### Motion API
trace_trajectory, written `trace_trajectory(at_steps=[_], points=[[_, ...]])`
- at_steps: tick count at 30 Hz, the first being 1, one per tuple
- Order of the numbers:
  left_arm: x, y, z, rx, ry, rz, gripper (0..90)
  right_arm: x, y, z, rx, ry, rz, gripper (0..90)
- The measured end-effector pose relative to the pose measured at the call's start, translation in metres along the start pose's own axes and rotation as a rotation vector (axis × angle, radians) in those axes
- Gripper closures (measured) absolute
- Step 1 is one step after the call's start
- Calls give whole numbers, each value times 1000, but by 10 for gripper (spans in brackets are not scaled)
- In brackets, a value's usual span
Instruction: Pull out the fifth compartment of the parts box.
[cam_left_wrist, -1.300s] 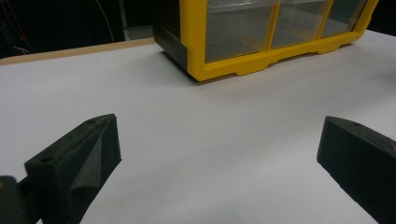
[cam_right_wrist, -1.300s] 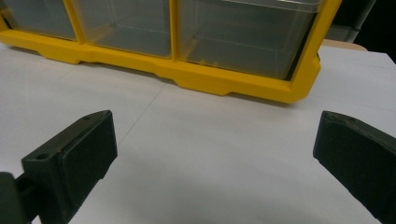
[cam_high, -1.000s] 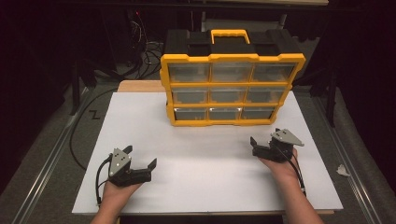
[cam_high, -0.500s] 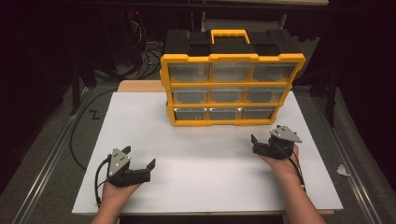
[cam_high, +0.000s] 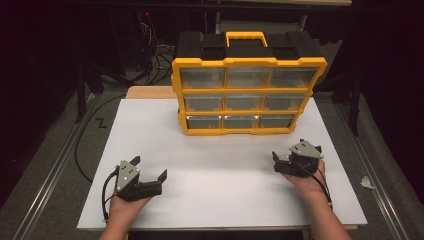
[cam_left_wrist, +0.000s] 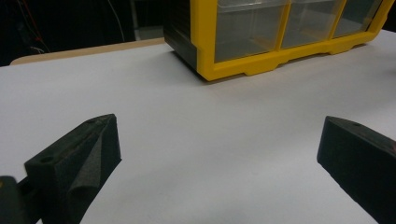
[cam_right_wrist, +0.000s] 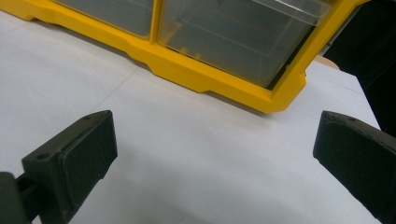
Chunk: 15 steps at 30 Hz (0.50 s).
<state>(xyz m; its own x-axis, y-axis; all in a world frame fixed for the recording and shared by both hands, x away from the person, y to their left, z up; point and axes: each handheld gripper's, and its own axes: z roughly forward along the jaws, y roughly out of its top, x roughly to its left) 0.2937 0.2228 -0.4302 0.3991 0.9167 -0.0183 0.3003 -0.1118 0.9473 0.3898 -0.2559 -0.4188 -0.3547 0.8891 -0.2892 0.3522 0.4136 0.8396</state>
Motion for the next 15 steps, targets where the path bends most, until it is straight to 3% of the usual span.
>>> trace_trajectory(at_steps=[8, 15], points=[[0, 1, 0, 2, -10, -2, 1, 4, 1, 0, 8, -6, -68, 9], [1, 1, 0, -6, 1, -1, 1, 11, 3, -1, 26, -18, -164, 9]])
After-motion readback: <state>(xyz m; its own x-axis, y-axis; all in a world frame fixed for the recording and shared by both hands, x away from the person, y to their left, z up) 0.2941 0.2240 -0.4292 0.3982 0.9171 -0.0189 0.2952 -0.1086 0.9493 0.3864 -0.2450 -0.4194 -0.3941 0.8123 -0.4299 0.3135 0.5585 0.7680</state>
